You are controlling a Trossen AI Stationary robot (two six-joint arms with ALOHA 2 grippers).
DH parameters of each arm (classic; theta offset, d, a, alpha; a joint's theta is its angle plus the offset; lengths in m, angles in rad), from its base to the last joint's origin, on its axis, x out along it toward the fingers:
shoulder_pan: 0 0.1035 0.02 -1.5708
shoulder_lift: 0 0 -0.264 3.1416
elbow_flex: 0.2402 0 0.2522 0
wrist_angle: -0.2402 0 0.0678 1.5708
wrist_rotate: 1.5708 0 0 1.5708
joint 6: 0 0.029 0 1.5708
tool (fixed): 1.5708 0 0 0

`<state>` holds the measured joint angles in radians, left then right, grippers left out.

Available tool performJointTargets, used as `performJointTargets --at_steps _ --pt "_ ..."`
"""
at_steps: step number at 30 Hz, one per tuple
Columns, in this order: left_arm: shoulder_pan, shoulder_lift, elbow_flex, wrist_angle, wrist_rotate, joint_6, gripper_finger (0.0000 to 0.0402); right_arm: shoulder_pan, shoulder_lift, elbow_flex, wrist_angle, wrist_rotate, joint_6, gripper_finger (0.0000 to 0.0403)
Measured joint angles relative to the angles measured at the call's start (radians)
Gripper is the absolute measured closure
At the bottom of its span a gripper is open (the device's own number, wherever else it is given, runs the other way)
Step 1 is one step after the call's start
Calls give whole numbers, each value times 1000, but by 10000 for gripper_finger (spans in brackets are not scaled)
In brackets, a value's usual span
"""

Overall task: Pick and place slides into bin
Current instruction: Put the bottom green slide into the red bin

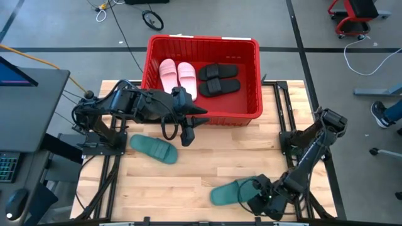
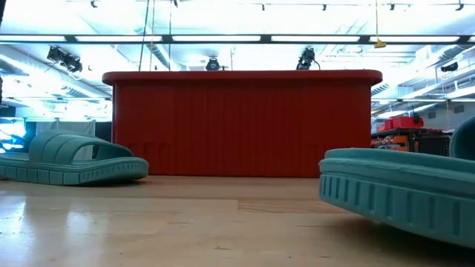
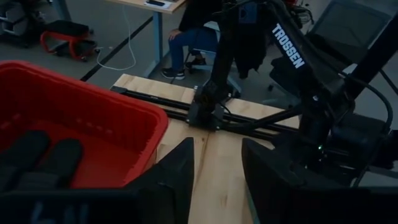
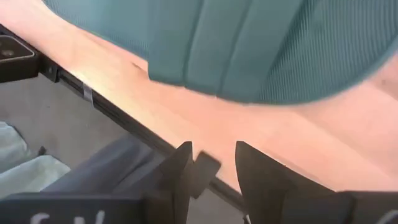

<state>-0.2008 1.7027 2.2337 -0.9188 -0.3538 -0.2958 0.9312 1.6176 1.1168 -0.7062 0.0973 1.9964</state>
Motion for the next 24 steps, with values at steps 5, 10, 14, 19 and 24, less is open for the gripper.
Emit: performJointTargets --at_steps 5,10,14,19,24 --pt "0 0 0 0 0 0 262 44 0 -18 32 107 59 275" --pt "0 0 0 0 0 0 271 46 0 -64 48 154 77 275" --pt "0 0 0 0 0 -1 273 46 0 -104 40 154 120 275" --pt "0 0 0 0 0 -1 266 46 0 -158 94 156 127 274" --pt "0 0 0 0 0 -1 262 47 -1 -208 174 192 124 263"
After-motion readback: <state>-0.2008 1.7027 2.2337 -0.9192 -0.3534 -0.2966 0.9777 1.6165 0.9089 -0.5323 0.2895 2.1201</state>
